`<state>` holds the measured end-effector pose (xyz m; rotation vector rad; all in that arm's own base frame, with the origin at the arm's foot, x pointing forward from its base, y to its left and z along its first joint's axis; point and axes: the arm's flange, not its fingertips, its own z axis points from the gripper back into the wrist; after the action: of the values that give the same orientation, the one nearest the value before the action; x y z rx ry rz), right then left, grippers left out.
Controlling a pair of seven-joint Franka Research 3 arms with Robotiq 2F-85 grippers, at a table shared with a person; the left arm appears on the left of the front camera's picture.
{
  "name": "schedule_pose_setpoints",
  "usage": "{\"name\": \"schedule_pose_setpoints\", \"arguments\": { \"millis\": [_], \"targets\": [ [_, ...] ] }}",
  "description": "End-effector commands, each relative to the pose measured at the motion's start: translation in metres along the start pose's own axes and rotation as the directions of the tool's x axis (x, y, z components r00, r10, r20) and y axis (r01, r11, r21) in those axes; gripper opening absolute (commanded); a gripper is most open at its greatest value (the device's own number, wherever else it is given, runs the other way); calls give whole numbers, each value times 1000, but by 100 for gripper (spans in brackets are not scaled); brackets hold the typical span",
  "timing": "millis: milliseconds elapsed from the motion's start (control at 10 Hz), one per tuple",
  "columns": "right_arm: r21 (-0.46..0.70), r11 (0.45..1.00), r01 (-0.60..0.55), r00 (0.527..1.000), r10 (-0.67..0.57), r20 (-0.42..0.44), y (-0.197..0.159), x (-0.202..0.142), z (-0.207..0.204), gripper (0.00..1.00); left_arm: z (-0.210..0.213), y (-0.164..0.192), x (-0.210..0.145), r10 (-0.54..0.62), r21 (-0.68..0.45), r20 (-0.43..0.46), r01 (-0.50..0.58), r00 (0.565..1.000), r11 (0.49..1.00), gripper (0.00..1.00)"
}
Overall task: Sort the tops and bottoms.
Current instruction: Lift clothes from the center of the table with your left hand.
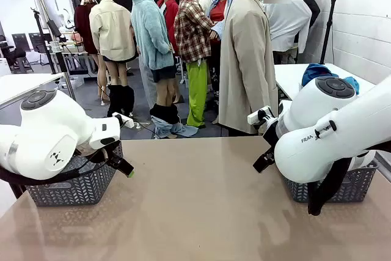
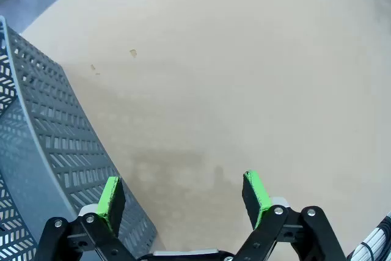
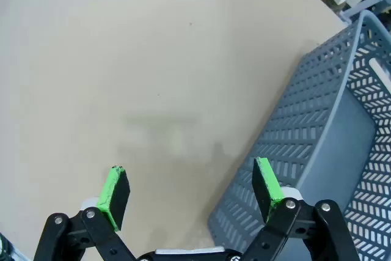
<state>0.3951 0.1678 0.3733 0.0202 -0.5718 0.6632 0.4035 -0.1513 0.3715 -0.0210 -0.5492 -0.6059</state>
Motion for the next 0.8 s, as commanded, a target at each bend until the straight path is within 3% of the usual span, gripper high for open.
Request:
{"name": "schedule_pose_setpoints", "arguments": {
  "millis": [0,700],
  "targets": [
    [0,1000,0,1000,0,0,0,0,0,100,0,0,0,0,0,0,0,1000,1000,100],
    [0,1000,0,1000,0,0,0,0,0,100,0,0,0,0,0,0,0,1000,1000,100]
  ]
}}
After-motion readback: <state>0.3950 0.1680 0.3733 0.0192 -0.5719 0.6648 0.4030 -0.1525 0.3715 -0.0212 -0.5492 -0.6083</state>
